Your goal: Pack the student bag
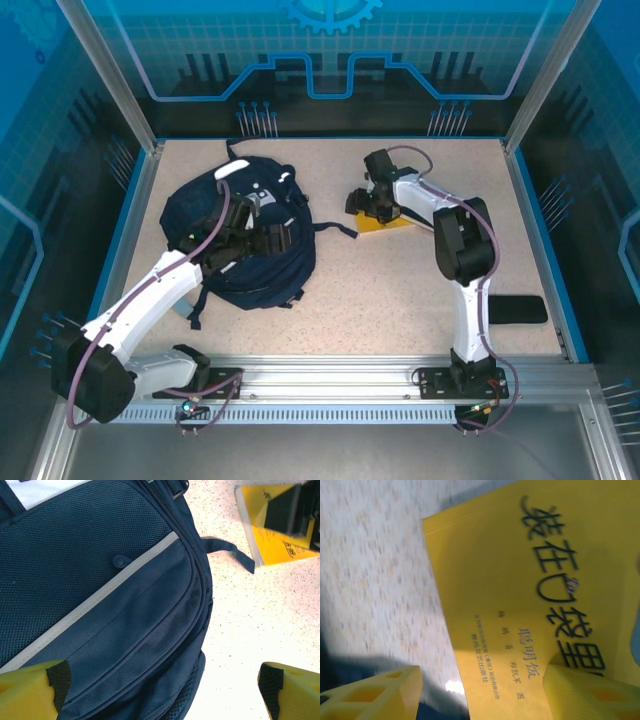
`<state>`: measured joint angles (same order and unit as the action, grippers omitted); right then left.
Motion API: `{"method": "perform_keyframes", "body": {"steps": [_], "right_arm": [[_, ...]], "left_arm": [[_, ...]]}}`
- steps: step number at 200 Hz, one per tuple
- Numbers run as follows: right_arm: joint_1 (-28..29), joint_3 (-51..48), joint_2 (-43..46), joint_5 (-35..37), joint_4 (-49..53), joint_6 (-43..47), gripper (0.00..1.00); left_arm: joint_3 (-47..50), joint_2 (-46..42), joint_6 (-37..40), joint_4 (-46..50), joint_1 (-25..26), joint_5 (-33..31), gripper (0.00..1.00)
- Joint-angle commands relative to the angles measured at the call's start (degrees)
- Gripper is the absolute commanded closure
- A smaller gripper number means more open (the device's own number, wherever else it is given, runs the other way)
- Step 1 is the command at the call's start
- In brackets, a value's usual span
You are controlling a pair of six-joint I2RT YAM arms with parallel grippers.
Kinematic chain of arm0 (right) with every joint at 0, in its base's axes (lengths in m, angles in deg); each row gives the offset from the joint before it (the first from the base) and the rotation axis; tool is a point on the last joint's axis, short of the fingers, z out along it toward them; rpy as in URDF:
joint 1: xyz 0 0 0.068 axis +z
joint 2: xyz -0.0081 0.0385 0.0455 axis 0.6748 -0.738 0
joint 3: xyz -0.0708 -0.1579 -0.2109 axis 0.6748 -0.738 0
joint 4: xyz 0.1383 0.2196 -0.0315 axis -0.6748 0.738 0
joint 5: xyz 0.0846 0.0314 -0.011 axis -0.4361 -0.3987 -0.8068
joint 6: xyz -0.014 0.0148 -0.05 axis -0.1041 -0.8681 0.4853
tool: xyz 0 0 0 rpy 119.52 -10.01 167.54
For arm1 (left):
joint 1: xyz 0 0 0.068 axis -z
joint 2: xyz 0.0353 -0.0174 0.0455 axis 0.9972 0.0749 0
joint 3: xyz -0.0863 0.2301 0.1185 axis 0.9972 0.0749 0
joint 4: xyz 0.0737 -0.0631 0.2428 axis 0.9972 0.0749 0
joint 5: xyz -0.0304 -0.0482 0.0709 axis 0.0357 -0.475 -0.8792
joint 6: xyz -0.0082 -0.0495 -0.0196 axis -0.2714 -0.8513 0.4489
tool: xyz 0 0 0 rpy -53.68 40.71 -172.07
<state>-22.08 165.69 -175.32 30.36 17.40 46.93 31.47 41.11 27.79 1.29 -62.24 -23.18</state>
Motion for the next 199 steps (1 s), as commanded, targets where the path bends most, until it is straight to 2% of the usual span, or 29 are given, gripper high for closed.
{"method": "perform_keyframes", "body": {"steps": [1, 50, 94, 114, 166, 199], "right_arm": [[1.36, -8.62, 3.56, -4.65, 6.18, 2.61, 0.34], [2.19, -26.59, 15.81, -5.16, 3.36, 0.73, 0.34], [7.31, -39.0, 26.28, -2.31, 4.92, -3.75, 0.34], [9.35, -43.39, 30.64, 1.37, 6.57, -7.41, 0.34], [11.0, -41.7, 39.51, 7.84, 8.58, -10.66, 0.33], [6.52, -39.74, 42.41, 11.28, 7.56, -10.86, 0.3]], "left_arm": [[-0.98, 0.7, -0.22, -0.22, -0.28, 1.4, 0.02], [-2.13, 1.62, 0.11, -0.2, -0.31, 1.86, 0.01], [-2.66, 3.23, -0.96, -1.86, 0.0, 3.46, 0.01], [-2.39, 4.06, -1.73, -2.94, 0.36, 4.11, 0.01], [-3.45, 9.68, -3.65, -6.4, 2.85, 8.3, 0.01], [-7.33, 15.24, -4.23, -6.94, 7.57, 10.78, 0.02]]}}
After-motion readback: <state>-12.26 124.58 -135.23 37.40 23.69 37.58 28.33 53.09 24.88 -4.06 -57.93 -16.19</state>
